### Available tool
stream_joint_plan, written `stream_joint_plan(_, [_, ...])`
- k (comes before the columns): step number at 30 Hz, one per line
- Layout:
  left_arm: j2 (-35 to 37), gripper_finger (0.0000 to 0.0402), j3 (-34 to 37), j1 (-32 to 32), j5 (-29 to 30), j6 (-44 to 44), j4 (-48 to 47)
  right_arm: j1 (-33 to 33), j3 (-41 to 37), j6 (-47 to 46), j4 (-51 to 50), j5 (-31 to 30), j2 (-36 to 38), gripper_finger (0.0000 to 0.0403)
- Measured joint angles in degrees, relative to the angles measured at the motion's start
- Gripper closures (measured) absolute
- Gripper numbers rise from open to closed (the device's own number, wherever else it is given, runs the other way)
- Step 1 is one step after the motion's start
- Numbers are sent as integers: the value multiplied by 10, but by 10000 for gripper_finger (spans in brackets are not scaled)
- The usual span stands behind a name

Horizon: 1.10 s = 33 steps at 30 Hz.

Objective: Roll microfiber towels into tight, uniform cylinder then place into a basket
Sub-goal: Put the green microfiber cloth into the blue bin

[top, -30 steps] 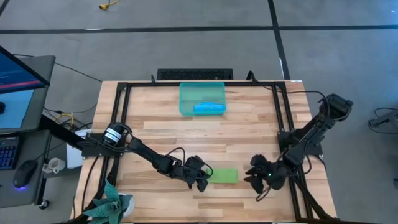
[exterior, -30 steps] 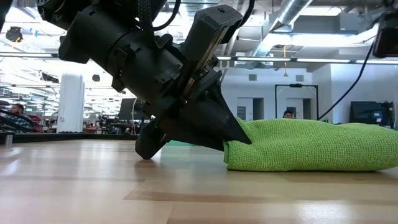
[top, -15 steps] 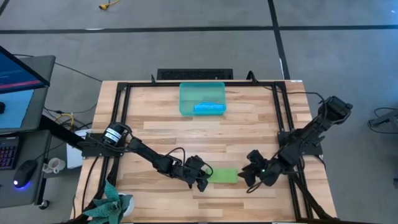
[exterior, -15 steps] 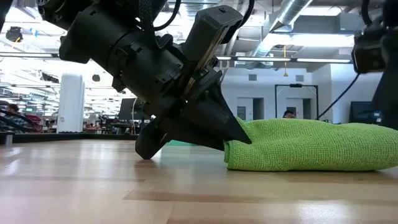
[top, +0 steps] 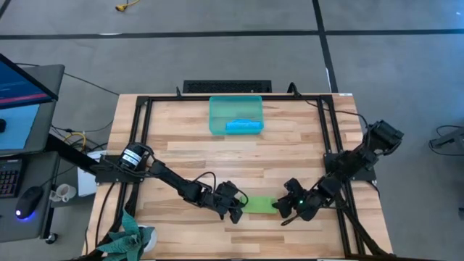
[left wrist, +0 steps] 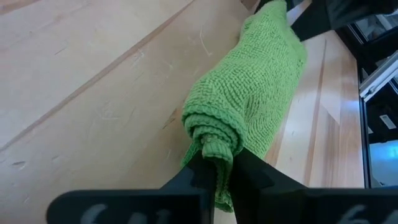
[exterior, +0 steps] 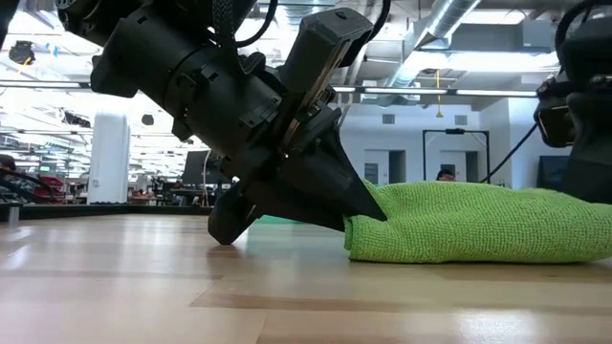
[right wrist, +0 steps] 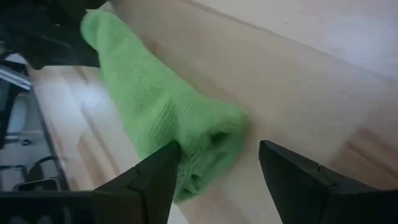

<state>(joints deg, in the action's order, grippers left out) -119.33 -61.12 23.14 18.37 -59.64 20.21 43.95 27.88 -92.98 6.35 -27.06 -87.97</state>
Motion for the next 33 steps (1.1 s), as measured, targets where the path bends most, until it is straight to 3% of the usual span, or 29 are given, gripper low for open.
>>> stream_joint_plan(12, [0, 388, 0, 0, 0, 0, 1, -18, 2, 16, 84, 6, -57, 154])
stream_joint_plan(20, [0, 388, 0, 0, 0, 1, 1, -24, 1, 95, 109, 17, -60, 165])
stream_joint_plan(24, [0, 388, 0, 0, 0, 15, 2, -24, 0, 129, 103, 19, -61, 221])
stream_joint_plan(31, [0, 388, 0, -8, -7, 24, -1, -25, 0, 211, 104, 19, -62, 370])
stream_joint_plan(33, [0, 388, 0, -11, -14, 25, -1, -25, 0, 231, 104, 19, -62, 386])
